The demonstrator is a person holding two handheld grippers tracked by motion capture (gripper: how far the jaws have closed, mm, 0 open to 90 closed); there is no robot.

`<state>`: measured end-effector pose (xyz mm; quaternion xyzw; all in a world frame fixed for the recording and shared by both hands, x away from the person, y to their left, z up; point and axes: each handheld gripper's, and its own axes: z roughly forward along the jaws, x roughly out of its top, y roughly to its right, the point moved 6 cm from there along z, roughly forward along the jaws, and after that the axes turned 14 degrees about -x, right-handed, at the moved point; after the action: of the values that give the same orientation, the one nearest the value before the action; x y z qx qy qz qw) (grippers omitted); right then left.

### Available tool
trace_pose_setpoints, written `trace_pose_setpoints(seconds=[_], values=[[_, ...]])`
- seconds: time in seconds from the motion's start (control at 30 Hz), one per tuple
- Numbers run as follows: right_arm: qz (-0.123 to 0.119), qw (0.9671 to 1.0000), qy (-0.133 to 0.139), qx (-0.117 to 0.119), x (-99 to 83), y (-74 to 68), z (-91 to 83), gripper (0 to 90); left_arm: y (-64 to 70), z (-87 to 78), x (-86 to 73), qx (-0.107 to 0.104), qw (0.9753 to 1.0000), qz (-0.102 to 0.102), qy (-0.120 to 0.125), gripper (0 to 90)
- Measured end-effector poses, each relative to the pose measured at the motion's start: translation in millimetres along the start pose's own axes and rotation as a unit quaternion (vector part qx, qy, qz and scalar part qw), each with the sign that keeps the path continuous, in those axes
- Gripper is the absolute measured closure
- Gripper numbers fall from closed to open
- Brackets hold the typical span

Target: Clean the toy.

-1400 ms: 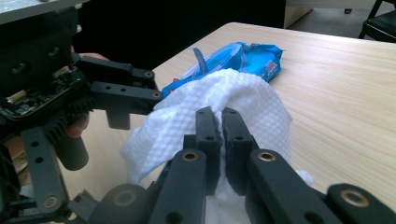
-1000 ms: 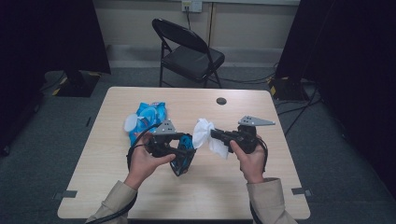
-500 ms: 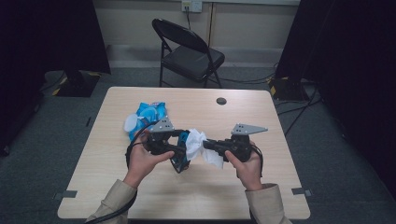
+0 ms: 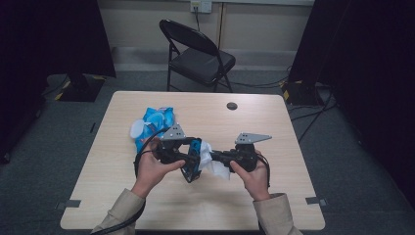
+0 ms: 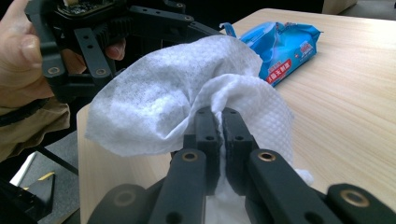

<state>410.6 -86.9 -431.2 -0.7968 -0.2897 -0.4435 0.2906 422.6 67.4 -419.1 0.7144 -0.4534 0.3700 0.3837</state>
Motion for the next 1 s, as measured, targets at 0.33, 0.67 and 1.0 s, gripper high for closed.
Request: trace_pose_setpoints(seconds=[0.33,0.67,1.0], values=[[-0.001,1.0,-0.008,-0.003,-4.8,1.0,4.7,87.7,1.9,1.2,1.8,-0.001,1.0,0.005,-0.005,26.2],[-0.011,0.9996,-0.026,-0.007,-12.6,-0.2,11.8,87.7,6.9,2.5,12.7,-0.011,0.9999,0.01,0.001,26.2],[-0.009,0.9995,-0.03,-0.004,-18.6,0.2,15.3,87.7,5.7,3.7,12.3,-0.014,0.9999,0.004,0.004,26.2]])
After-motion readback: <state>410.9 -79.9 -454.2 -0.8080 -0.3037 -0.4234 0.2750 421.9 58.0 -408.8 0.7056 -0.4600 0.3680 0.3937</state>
